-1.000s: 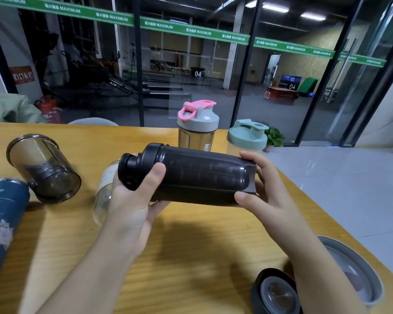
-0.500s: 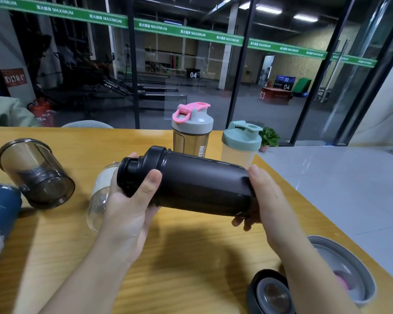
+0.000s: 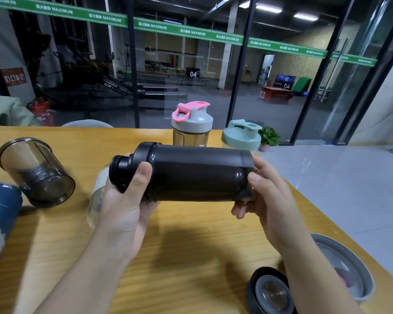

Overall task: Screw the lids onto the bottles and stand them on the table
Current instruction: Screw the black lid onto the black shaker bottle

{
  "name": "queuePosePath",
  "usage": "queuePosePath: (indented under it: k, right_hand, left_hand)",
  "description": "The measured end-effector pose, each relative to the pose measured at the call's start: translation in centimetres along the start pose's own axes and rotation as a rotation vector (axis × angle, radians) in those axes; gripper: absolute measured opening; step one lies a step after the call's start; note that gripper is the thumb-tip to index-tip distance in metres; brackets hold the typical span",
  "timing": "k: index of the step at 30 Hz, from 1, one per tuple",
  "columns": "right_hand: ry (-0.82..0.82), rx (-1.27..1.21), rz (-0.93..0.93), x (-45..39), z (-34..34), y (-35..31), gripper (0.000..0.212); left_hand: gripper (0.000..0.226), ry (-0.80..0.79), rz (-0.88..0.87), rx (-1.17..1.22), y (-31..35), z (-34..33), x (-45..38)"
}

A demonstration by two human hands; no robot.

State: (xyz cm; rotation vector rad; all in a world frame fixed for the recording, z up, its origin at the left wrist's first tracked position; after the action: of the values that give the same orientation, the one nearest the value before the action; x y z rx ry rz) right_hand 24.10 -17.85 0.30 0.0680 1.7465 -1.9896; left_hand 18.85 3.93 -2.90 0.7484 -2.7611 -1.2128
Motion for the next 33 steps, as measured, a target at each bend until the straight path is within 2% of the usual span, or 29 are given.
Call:
queuePosePath:
  k: [3, 8, 13, 17, 20, 22, 24, 27, 30, 33]
  right_hand:
    - [0.024, 0.034, -0.040, -0.2, 0.2, 0.5, 0.042]
    - [0.051, 0.130, -0.130, -0.2, 0.4, 1.6, 0.065]
    - [0.079, 0.169, -0.241, 0.1, 0.7, 2.7, 0.051]
    - [0.068, 0.039, -0.442, 1.0, 0.6, 4.3, 0.042]
    - [0.021, -0.023, -0.498, 1.4, 0.4, 4.8, 0.044]
    - [0.039, 0.073, -0.464, 1.1, 0.7, 4.9, 0.050]
    - [0.048, 0.159, -0.354, 0.5, 0.5, 3.8, 0.053]
    - [0.048, 0.199, -0.186, 0.0, 0.1, 2.0, 0.039]
    - [-0.043, 0.300, 0.001, 0.2, -0.8, -0.1, 0.056]
    - [-0.093, 0.385, 0.094, 0.9, -1.5, -0.9, 0.058]
  left_hand:
    - [0.116, -0.010, -0.007, 0.019, 0.3, -0.2, 0.1]
    - [0.122, -0.036, -0.008, 0.016, 0.3, -0.5, 0.2]
    - [0.117, -0.038, -0.013, 0.004, 0.0, -0.5, 0.3]
    - [0.115, -0.051, -0.014, 0.002, -0.2, -0.8, 0.3]
    - [0.103, -0.072, -0.024, 0.002, -0.2, -1.0, 0.3]
    - [0.099, -0.063, -0.033, 0.002, -0.2, -0.8, 0.2]
    - [0.091, -0.036, -0.035, -0.001, -0.3, -0.6, 0.2]
    - [0.071, 0.028, -0.041, 0.003, -0.2, 0.0, 0.0]
    - [0.070, 0.091, -0.063, 0.006, 0.2, 1.1, -0.3]
    - [0.074, 0.130, -0.088, 0.018, 0.7, 1.7, -0.4]
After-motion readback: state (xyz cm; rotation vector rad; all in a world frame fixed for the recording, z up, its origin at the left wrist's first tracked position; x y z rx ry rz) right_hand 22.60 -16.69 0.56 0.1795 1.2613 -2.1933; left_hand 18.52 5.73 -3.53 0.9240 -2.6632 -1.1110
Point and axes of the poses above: each hand's wrist, its own x-axis away from the middle knuckle, its own z-axis out of the back of the hand, y = z × x, the point moved 10 cm from there along -x, towards the middle knuckle, and after that the axes turned 9 degrees about x, right-handed, at the moved point
